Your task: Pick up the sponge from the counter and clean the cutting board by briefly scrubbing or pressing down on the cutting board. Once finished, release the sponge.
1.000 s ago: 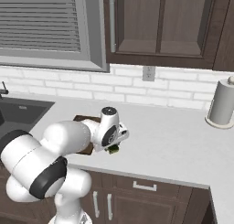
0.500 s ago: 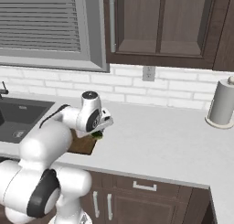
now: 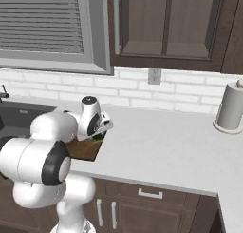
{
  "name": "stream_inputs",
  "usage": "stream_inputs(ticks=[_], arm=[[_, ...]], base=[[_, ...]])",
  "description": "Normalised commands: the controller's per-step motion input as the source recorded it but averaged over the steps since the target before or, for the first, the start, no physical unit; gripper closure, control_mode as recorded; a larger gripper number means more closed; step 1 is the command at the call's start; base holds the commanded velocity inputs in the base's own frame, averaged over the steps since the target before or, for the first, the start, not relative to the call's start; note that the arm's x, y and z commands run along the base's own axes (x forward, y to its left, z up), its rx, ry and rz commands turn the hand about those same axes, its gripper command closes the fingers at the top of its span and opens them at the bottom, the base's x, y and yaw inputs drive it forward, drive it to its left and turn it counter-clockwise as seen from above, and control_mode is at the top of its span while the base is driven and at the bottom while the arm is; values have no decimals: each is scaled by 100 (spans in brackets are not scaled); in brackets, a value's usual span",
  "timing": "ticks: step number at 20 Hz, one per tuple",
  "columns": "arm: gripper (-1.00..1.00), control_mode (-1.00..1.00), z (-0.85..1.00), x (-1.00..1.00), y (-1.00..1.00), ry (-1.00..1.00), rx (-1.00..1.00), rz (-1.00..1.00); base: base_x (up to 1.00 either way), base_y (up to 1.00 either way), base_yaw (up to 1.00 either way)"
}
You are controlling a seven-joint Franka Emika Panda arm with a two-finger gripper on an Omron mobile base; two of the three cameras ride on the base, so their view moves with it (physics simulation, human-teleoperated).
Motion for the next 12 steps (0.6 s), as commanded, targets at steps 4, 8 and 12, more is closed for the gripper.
stream_inputs(ticks=[4,8,12], arm=[[100,-100,-27,4,38,0,0,0],[100,-100,-29,0,52,3,1,0],[100,-100,-91,0,5,5,0,0]], base=[[0,0,0],[0,0,0],[0,0,0]])
